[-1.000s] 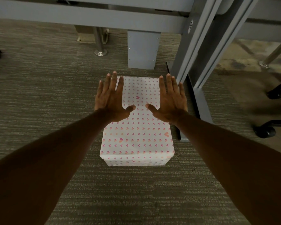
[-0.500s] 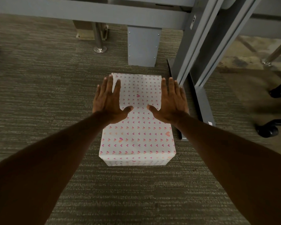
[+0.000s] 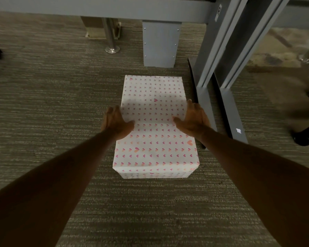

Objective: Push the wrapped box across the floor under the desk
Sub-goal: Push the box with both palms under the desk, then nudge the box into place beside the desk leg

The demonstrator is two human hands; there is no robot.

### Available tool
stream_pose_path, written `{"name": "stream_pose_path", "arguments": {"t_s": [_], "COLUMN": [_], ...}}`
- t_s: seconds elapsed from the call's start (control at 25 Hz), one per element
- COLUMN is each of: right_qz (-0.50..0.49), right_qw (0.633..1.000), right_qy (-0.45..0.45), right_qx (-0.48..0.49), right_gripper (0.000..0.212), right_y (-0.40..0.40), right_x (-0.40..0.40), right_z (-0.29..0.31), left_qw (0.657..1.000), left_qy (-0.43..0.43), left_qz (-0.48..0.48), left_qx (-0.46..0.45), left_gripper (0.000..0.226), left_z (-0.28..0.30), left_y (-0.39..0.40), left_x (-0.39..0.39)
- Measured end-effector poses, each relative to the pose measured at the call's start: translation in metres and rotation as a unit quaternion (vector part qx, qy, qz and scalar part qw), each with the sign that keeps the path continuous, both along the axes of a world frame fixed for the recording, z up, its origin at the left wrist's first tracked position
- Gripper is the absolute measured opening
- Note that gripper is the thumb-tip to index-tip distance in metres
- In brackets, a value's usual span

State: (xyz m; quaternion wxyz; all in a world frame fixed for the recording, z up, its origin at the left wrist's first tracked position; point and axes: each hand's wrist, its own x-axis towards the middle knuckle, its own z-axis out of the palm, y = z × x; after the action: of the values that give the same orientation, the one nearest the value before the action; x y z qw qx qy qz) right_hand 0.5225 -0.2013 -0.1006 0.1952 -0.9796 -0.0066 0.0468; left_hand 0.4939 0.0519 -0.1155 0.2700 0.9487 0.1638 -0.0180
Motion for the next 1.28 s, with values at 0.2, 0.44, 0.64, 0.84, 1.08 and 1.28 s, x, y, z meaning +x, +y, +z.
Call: {"name": "stream_pose_path", "arguments": {"t_s": [0.2, 0.44, 0.64, 0.84, 1.08, 1.28], "right_qz": [-0.046, -0.111, -0.123, -0.128, -0.131, -0.133], "right_qw": [0.992, 0.966, 0.958, 0.948, 0.954, 0.959], "right_qy": [0.049, 0.08, 0.073, 0.079, 0.058, 0.048], "right_qx": [0.108, 0.219, 0.249, 0.282, 0.265, 0.245], "right_gripper": [0.062, 0.054, 0.045, 0.046, 0.043, 0.046], "right_y": [-0.007, -0.014, -0.021, -0.04, -0.06, -0.075], "right_x": [-0.004, -0.001, 0.004, 0.026, 0.064, 0.084], "right_z": [-0.012, -0.013, -0.008, -0.001, 0.002, -0.005], "left_qw": [0.989, 0.977, 0.975, 0.968, 0.97, 0.959], "left_qy": [0.041, 0.038, 0.031, 0.02, 0.025, 0.04], "left_qz": [0.094, 0.132, 0.138, 0.143, 0.119, 0.117], "left_qx": [-0.105, -0.162, -0.172, -0.207, -0.209, -0.255], "left_gripper": [0.051, 0.03, 0.031, 0.021, 0.034, 0.037], "left_z": [-0.008, -0.003, 0.0, 0.008, 0.015, 0.016], "left_y": [0.001, -0.006, -0.013, -0.03, -0.051, -0.064], "left_x": [-0.009, -0.005, 0.006, 0.033, 0.069, 0.089]}}
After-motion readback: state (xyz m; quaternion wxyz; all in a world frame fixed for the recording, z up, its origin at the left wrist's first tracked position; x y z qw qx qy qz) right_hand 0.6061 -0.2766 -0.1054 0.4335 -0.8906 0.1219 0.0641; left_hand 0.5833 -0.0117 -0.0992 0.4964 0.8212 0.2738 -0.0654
